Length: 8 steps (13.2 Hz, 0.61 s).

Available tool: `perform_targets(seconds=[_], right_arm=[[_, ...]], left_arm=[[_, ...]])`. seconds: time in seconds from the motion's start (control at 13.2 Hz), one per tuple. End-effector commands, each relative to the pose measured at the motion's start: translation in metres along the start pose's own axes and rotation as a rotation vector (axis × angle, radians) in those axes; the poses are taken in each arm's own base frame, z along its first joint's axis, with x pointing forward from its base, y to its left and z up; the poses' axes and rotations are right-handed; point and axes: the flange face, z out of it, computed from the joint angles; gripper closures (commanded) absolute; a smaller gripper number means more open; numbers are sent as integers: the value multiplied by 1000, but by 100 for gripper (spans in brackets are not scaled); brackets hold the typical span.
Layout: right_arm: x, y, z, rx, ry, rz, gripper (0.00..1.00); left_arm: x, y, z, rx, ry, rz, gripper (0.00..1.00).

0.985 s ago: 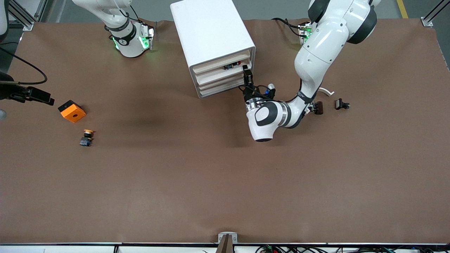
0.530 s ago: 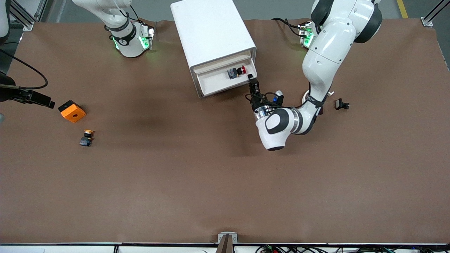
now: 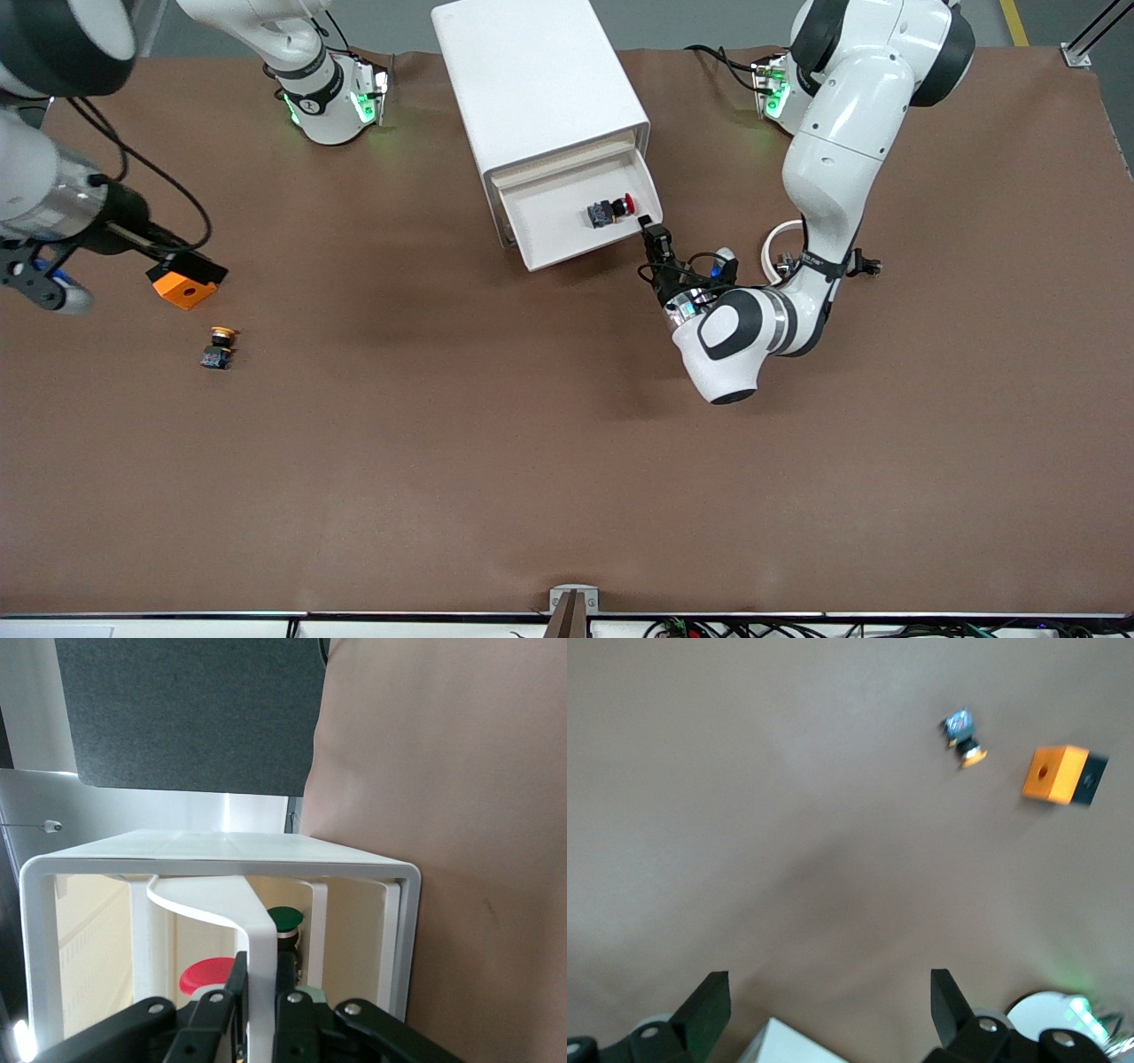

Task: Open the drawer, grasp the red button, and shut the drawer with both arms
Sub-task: 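Pull the drawer open with the left gripper while the right gripper approaches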

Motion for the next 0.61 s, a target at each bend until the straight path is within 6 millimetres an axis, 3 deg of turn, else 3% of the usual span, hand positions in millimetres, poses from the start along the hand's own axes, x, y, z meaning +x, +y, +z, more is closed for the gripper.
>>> perform_targets(seconds=[0.0,0.3,0.53], right_arm=[[-50,-44,3,18,-40,182,0],[-126,-92,8,11,-43,235,0],[-187,-121,13,9,-33,324,0]], left_arm=[[21,17,-21,-79,14,-40,100],[26,17,-31,-96,6,-42,98],[25,16,-29,-96,9,-41,89]])
